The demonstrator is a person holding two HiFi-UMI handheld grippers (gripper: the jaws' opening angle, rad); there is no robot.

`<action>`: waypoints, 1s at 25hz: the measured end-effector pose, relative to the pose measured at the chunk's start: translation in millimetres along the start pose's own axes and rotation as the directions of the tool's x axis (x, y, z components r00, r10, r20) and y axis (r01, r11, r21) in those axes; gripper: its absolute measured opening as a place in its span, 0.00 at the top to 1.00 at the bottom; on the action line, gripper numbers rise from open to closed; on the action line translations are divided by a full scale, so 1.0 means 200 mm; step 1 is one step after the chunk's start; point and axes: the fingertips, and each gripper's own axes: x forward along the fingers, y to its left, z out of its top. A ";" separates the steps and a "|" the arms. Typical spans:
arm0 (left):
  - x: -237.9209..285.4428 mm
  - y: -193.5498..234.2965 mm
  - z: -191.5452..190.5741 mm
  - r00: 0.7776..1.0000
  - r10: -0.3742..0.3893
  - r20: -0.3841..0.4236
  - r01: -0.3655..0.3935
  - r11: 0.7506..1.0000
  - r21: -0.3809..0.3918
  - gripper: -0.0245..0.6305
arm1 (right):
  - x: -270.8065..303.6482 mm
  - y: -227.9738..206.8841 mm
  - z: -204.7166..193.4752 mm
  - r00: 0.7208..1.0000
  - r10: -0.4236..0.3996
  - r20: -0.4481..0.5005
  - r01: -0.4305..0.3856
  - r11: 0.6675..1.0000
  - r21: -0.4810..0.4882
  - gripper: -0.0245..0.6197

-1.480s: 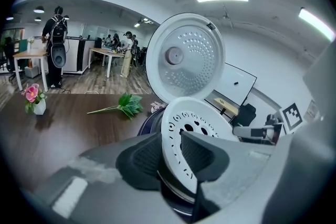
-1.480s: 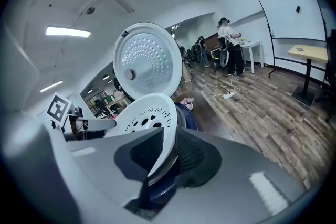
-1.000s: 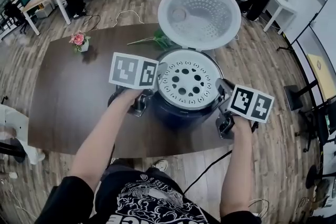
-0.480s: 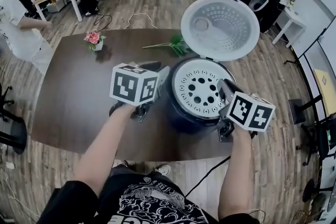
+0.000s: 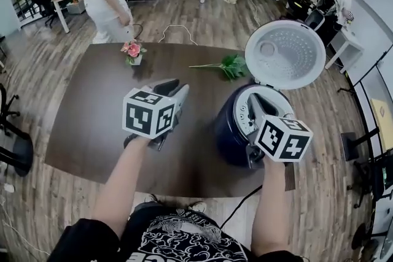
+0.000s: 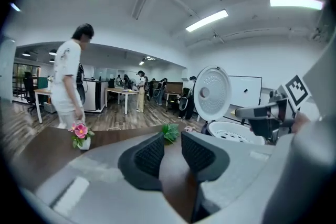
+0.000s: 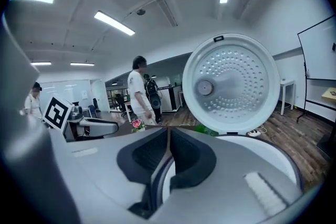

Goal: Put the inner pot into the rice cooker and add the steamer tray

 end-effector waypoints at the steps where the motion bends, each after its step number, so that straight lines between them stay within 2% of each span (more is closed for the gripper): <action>1: -0.04 0.05 0.00 1.000 0.015 0.016 -0.015 1.000 0.001 0.79 | 0.03 0.06 0.00 1.000 0.006 0.008 -0.006 1.000 -0.013 0.94; 7: -0.26 0.29 -0.02 0.994 0.081 0.070 -0.083 0.996 0.033 0.83 | 0.17 0.40 -0.04 0.997 0.067 0.046 -0.063 0.995 -0.072 0.96; 11: -0.38 0.42 -0.05 0.988 0.119 0.102 -0.122 0.992 0.022 0.86 | 0.24 0.55 -0.07 0.993 0.098 0.062 -0.093 0.992 -0.087 0.96; 17: -0.49 0.55 -0.11 0.979 0.164 0.123 -0.165 0.986 -0.007 0.91 | 0.28 0.65 -0.11 0.991 0.105 0.083 -0.093 0.987 -0.130 0.96; 25: -0.58 0.61 -0.13 0.972 0.182 0.147 -0.182 0.983 -0.012 0.95 | 0.28 0.73 -0.12 0.990 0.101 0.094 -0.084 0.982 -0.170 0.96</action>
